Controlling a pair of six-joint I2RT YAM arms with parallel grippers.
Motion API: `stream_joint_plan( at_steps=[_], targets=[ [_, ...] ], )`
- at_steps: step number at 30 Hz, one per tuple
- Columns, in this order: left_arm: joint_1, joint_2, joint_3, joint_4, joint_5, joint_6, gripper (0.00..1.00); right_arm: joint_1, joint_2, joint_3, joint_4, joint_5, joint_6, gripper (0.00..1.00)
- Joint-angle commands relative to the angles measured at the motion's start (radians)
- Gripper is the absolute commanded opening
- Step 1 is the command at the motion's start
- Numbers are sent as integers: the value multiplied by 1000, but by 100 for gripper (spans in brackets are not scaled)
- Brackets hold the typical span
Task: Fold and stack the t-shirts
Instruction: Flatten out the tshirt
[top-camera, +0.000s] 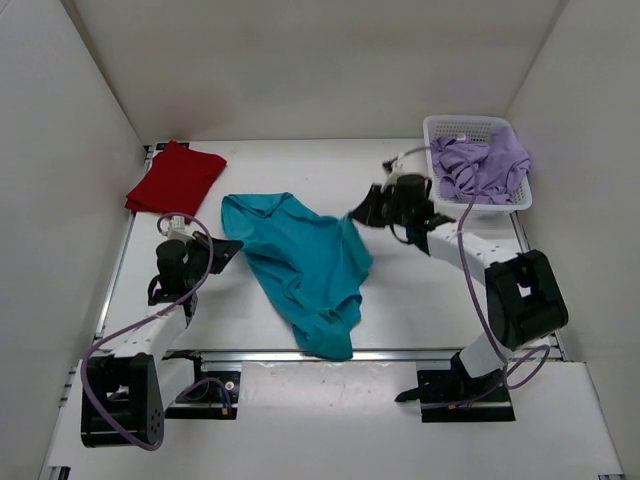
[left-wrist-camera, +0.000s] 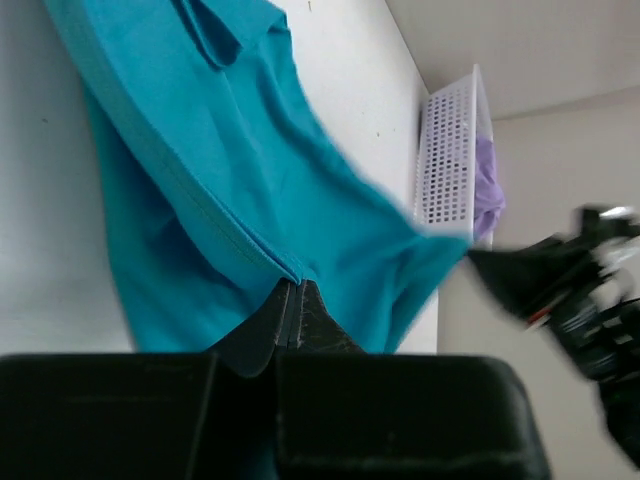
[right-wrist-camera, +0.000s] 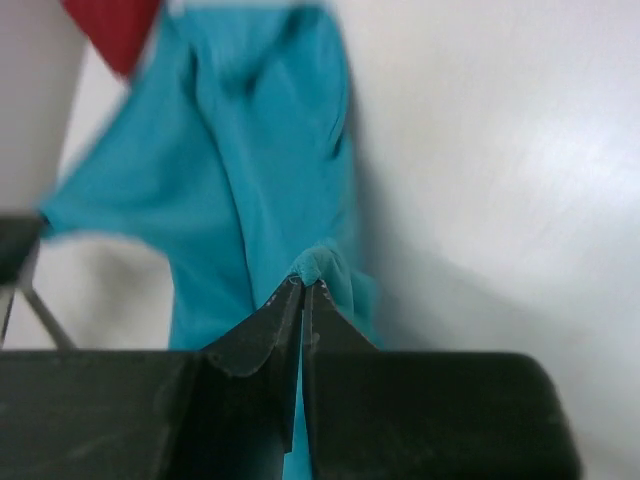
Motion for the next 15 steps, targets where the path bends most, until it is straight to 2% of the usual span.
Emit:
stream_joint_plan(
  at_steps=[1,4,8,11,15],
  targets=[
    [22,-36,-12,-72,22,67,0,-92,44,232,-71,57,-96,0],
    [45,-35,-20,-70,43,64,0,-149,133,413,-149,31,-120,0],
    [69,-43,-12,-60,82,49,0,-194,199,559,-181,94,-150,0],
    [49,-46,38,-60,117,32,0,-209,316,825,-371,57,-182,0],
    [53,-47,109,-43,174,5,0,-191,272,900,-450,94,-244,0]
  ],
)
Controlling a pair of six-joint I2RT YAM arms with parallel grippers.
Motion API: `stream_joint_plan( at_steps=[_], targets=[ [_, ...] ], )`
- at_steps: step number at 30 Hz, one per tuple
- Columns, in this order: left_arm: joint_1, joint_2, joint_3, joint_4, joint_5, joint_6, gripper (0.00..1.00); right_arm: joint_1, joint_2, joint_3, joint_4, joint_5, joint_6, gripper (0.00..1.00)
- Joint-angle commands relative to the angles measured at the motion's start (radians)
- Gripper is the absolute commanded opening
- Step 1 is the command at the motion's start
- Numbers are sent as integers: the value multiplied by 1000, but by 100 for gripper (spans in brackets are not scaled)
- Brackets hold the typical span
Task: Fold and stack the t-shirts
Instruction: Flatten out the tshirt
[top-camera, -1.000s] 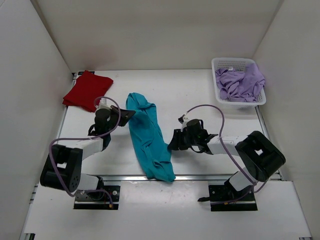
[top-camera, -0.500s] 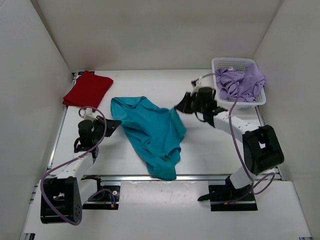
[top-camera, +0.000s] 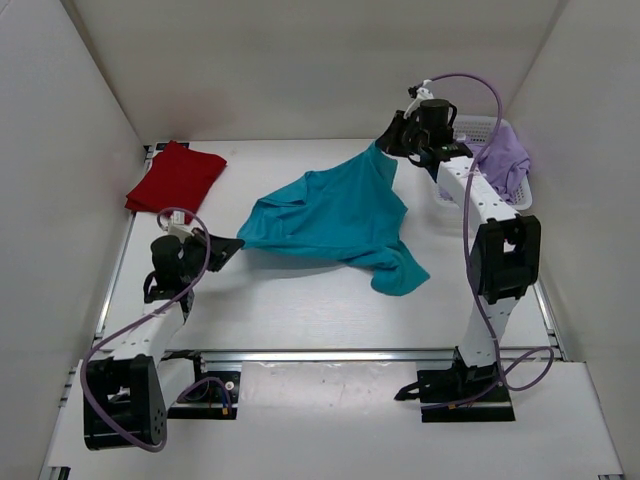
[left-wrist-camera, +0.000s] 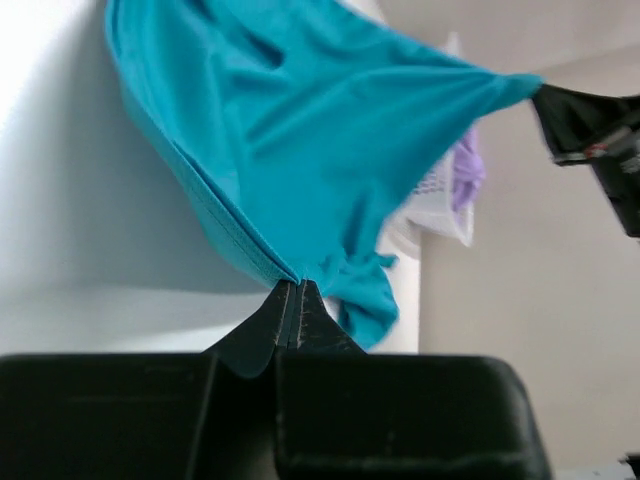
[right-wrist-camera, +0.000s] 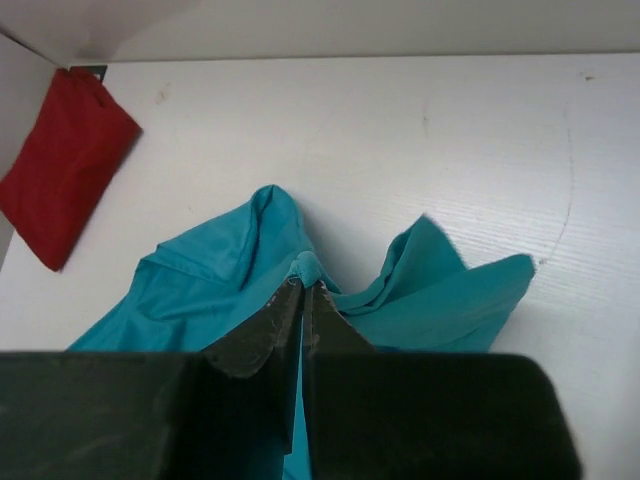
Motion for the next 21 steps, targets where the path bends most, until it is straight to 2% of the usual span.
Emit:
stream_joint_plan(
  at_steps=[1,4,9,12,13,14,15,17,19,21],
  targets=[
    [10,-27,97,24,83,-9,0,23,-99,62,-105,30,-66,0],
    [39,-50,118,-89,45,78,0,22,-139,35,-111,39,-55,0],
    [104,-85,-70,-44,43,78,0,11,-112,15,-151,47,-52,0],
    [151,-62,-165,2,36,61,0,17,-145,-62,-52,59,-44,0],
    [168,-43,-191,22,43,52,0,22,-144,-65,-38,42,-46,8],
    [174,-10,-216,49,46,48,0,13,-132,-55,-51,12,-37,22],
    [174,2,-224,77,52,38,0,10,-113,-38,-91,-5,-43,40],
    [139,33,-232,112,37,22,0,7,-127,-53,-145,8,-52,45],
    [98,25,-236,126,11,11,0,-4,-208,-200,-84,22,-18,44],
    [62,4,-233,117,-24,17,0,-22,-344,-467,57,41,47,30]
  ],
)
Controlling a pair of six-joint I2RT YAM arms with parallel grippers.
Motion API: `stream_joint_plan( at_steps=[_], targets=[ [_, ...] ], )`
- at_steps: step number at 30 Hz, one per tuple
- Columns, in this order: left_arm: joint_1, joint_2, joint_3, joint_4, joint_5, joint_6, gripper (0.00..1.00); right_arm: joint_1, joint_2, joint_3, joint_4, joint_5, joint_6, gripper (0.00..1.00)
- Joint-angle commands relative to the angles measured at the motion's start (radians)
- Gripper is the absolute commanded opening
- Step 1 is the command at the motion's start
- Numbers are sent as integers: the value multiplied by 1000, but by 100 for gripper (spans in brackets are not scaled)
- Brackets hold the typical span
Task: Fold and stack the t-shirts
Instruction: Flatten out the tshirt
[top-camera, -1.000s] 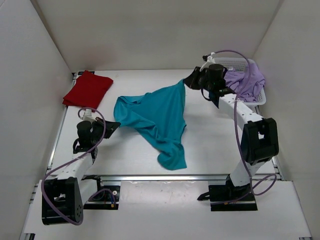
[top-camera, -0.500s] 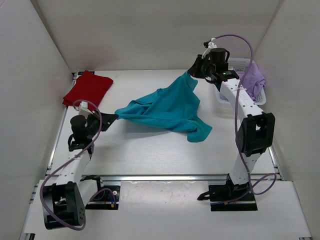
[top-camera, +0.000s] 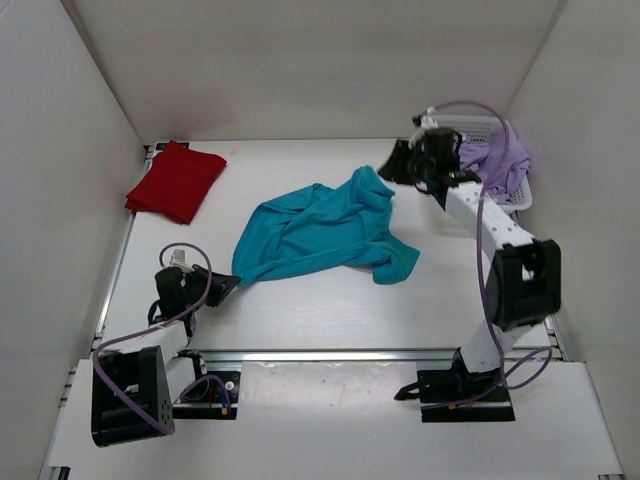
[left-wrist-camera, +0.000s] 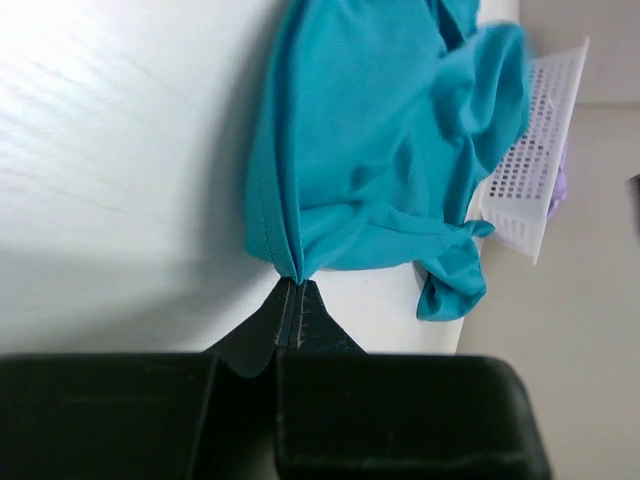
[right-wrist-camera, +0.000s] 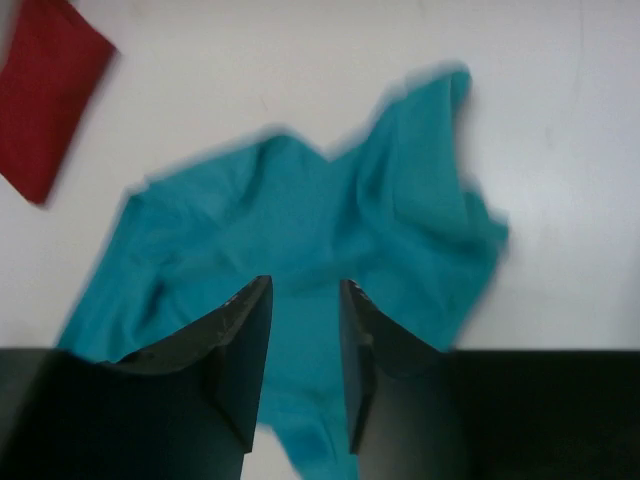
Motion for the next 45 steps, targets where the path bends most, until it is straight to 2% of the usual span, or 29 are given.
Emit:
stream_joint_plan(
  at_steps=[1,2,3,5,6,8,9,10,19,21,22,23,24,25,28,30,31,35,37,40,41,43,45],
  targets=[
    [-48,-52,14,64,-45,16,0,-36,-186,-288,126,18,81,26],
    [-74,-84,28,35,-70,22,0,-44,-245,-395,175,36,107,20],
    [-88,-104,39,-5,-93,47,0,-52,-293,-505,198,40,133,10],
    [-126,-150,55,-54,-123,94,0,-70,-349,-630,254,46,141,4],
    [-134,-143,68,-60,-108,94,0,-82,-369,-699,254,56,144,9],
    [-135,-121,63,-57,-108,91,0,-102,-373,-756,271,67,153,23],
    [-137,-114,53,-33,-102,87,0,-128,-364,-793,286,60,167,33],
    [-134,-110,48,-12,-90,78,0,-145,-349,-818,300,54,171,38],
    [-152,-113,68,13,-87,47,0,-144,-183,-815,347,113,173,37],
    [-158,-106,74,27,-97,47,0,-138,-148,-804,355,112,173,34],
    [-161,-100,82,25,-104,39,0,-145,-125,-790,355,103,179,26],
    [-196,-89,85,22,-99,42,0,-147,-116,-786,378,89,179,11],
    [-200,-83,98,27,-101,36,0,-142,-129,-784,408,64,175,1],
    [-197,-78,102,27,-104,36,0,-145,-140,-775,410,66,173,0],
    [-180,-52,115,50,-104,10,0,-73,-237,-732,378,118,124,0],
    [-174,-28,126,68,-88,-14,0,-24,-368,-727,346,153,98,0],
    [-139,-11,122,94,-76,-34,0,9,-399,-729,335,147,75,0],
    [-116,31,135,121,-36,-59,0,140,-660,-833,234,129,27,0],
    [-99,34,132,131,-38,-64,0,229,-785,-902,86,153,39,0],
    [-73,38,140,122,-27,-62,0,321,-916,-1012,-49,136,93,0],
    [-68,38,140,121,-24,-67,0,323,-944,-1031,-80,129,98,2],
    [-45,34,141,124,-18,-70,0,330,-1020,-1075,-171,130,167,21],
    [-16,25,143,108,-6,-63,0,346,-1079,-1086,-171,130,197,34]
  ],
)
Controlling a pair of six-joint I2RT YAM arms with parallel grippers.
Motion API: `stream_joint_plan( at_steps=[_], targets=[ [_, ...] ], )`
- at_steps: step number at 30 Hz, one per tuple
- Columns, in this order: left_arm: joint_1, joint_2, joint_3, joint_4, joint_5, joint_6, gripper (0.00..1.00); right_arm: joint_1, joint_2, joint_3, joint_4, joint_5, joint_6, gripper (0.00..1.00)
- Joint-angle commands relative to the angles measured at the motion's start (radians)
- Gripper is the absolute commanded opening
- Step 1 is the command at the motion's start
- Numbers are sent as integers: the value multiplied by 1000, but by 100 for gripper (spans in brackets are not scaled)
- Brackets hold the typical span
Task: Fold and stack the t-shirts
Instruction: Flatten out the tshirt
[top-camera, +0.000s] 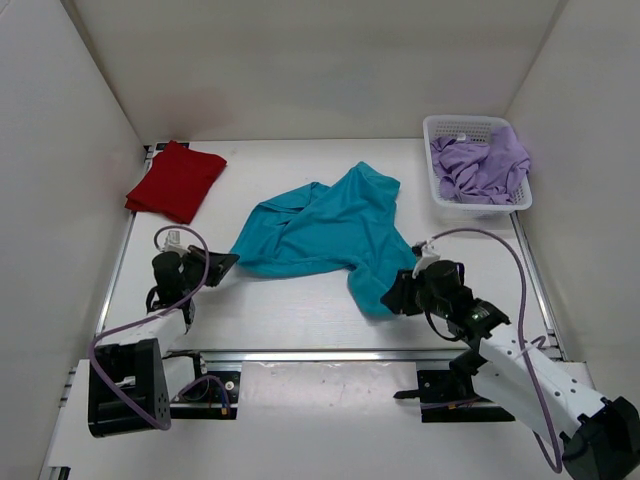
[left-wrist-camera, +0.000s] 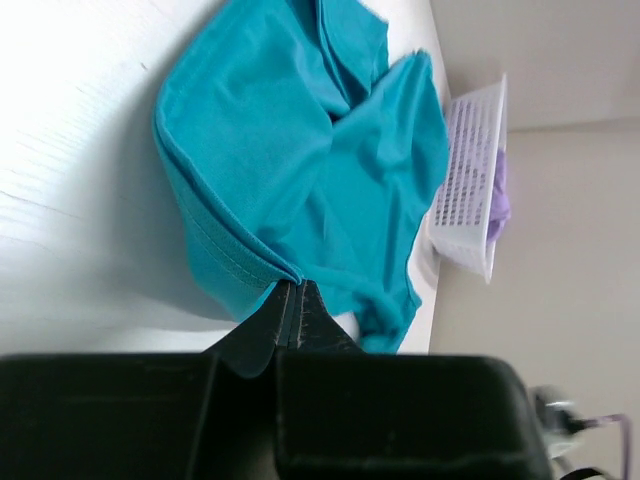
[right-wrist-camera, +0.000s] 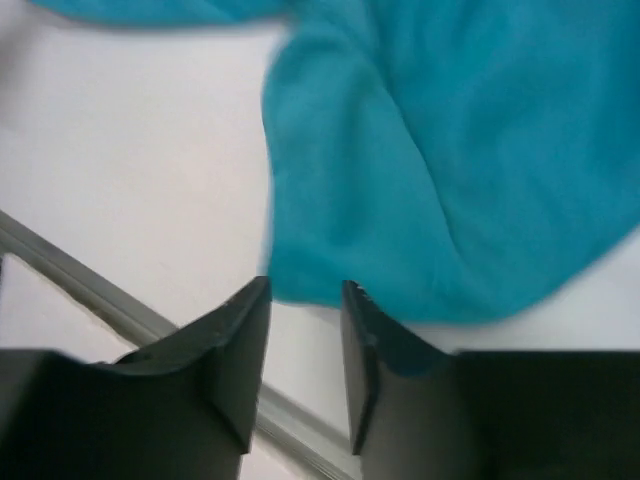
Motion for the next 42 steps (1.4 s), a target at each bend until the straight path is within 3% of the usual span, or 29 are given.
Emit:
stream_joint_plan(
  at_steps=[1,5,8,13,17,19,21,23,27,28,30,33,37,42],
  targets=[
    [61,-22,25,7,30,-3,0,5,-83,-7,-129,26,75,37],
    [101,-54,37,-16,43,5,0,-189,-86,1,-119,-30,60,35],
    [47,-79,54,-61,17,35,0,-312,-22,-79,-47,-134,62,33],
    [26,-117,24,-111,-13,69,0,-357,78,-121,78,-4,77,38],
    [44,-119,7,-151,-17,111,0,-392,295,-72,191,58,36,37],
    [40,-120,13,-191,-28,149,0,-397,386,-52,249,57,30,30],
    [20,-128,14,-206,-54,164,0,-413,521,-18,376,8,48,10],
    [15,-122,8,-203,-51,169,0,-420,613,29,458,-15,54,0],
    [23,-119,-4,-222,-75,186,0,-433,768,261,434,-6,28,3],
    [36,-117,-9,-217,-74,184,0,-427,758,304,394,14,16,10],
    [32,-129,-9,-234,-89,190,0,-426,700,309,337,52,-1,34],
    [26,-164,-41,-239,-112,190,0,-374,519,213,262,123,-6,46],
    [-6,-175,-58,-231,-109,190,0,-312,267,-2,131,131,65,44],
    [-25,-191,-70,-220,-94,181,0,-329,19,-116,-62,128,152,42]
  ],
)
